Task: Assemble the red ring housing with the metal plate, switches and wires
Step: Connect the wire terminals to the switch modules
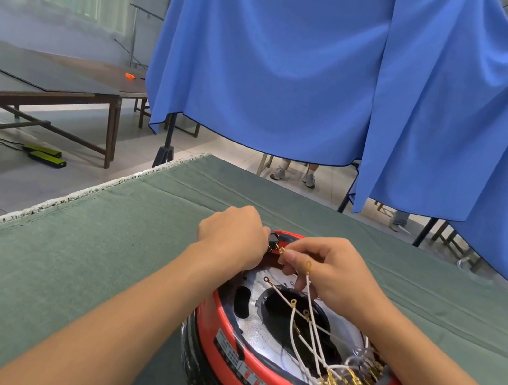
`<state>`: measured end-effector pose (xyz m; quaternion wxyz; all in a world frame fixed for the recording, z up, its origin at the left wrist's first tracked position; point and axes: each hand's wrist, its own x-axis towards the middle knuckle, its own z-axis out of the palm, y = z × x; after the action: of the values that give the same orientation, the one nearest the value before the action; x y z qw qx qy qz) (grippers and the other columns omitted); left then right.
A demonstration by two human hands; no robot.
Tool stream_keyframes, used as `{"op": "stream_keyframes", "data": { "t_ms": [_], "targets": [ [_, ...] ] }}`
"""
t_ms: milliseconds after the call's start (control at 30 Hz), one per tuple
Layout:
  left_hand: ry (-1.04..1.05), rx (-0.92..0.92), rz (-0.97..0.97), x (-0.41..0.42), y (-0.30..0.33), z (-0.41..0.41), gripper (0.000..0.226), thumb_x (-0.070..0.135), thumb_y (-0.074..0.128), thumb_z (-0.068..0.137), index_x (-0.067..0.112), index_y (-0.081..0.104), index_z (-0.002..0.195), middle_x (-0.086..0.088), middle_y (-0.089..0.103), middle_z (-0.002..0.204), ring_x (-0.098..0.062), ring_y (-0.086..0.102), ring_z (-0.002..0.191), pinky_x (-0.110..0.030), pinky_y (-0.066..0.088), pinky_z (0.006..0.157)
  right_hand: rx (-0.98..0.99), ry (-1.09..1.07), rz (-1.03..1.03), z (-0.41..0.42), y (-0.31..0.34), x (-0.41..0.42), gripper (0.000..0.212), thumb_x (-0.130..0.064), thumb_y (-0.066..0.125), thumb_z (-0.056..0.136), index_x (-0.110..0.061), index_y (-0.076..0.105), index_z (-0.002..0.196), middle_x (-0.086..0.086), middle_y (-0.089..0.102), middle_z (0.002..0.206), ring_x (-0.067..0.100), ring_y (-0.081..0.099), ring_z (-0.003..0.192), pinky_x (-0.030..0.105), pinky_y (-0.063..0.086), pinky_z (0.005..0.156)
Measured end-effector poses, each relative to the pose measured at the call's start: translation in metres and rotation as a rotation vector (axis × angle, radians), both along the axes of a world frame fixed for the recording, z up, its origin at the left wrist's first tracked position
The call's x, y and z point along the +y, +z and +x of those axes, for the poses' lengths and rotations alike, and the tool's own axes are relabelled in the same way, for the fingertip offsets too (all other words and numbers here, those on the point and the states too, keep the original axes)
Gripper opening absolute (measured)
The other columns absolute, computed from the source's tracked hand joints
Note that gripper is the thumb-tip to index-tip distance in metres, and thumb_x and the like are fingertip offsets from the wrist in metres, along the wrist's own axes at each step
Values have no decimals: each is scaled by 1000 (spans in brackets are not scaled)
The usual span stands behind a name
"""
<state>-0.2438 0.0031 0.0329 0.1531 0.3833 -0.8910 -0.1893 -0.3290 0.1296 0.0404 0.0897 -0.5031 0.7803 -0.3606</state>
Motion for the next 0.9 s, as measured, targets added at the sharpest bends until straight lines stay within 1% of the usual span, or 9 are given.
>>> {"op": "stream_keyframes", "data": {
  "t_ms": [100,267,333,400,433,500,567,733,900],
  "targets": [
    [-12,16,9,-2,-1,-1,33,40,41,98,13,59,91,-7,60,93,-27,51,83,-33,39,69,8,-6,-23,0,-1,1,17,-14,61,92,-19,72,79,-9,64,59,0,55,50,12,42,49],
    [-57,71,103,-8,-3,-2,37,42,45,95,9,62,92,-14,65,98,-32,58,88,-34,40,70,155,-74,-45,0,-6,1,9,-24,68,87,-22,76,83,-8,68,64,4,59,54,26,50,59],
    [-92,113,171,-13,-3,0,39,43,49,93,8,63,84,-17,64,87,-34,60,88,-33,39,68,248,-110,-51,1,-6,2,9,-30,70,85,-26,77,84,-8,70,68,7,61,61,31,52,64],
    [-122,156,243,-18,-4,4,40,45,53,90,12,61,68,-13,54,66,-34,58,82,-32,40,67,383,-152,-63,4,-5,3,10,-36,70,83,-30,77,84,-13,68,69,6,59,64,28,48,61],
    [-126,173,271,-19,-4,5,42,46,55,89,12,61,66,-11,51,63,-34,57,81,-33,41,67,459,-170,-71,5,-4,2,10,-38,70,83,-31,76,83,-15,65,69,6,56,65,25,44,58],
    [-118,209,298,-20,-7,5,43,48,57,87,11,63,67,-16,59,76,-38,60,89,-37,47,73,563,-187,-73,7,-2,1,10,-40,69,83,-32,76,82,-16,60,70,6,52,67,23,37,55],
    [-103,237,298,-19,-8,5,45,48,58,86,10,56,62,-17,60,92,-40,60,97,-40,50,79,584,-174,-43,8,0,-2,12,-41,68,84,-31,75,84,-14,59,74,7,52,69,24,39,56],
    [-100,264,297,-17,-8,6,46,47,57,87,18,52,51,-17,62,91,-39,61,96,-39,50,78,640,-136,109,11,-5,-11,17,-42,58,90,-29,70,88,-13,55,81,12,52,79,27,36,63],
    [-79,244,226,-16,-9,4,48,49,54,88,18,49,52,-16,65,89,-35,61,91,-36,47,74,738,-216,163,12,-10,-12,20,-40,55,91,-27,70,89,-7,67,90,18,60,83,30,48,67]
  ]
}}
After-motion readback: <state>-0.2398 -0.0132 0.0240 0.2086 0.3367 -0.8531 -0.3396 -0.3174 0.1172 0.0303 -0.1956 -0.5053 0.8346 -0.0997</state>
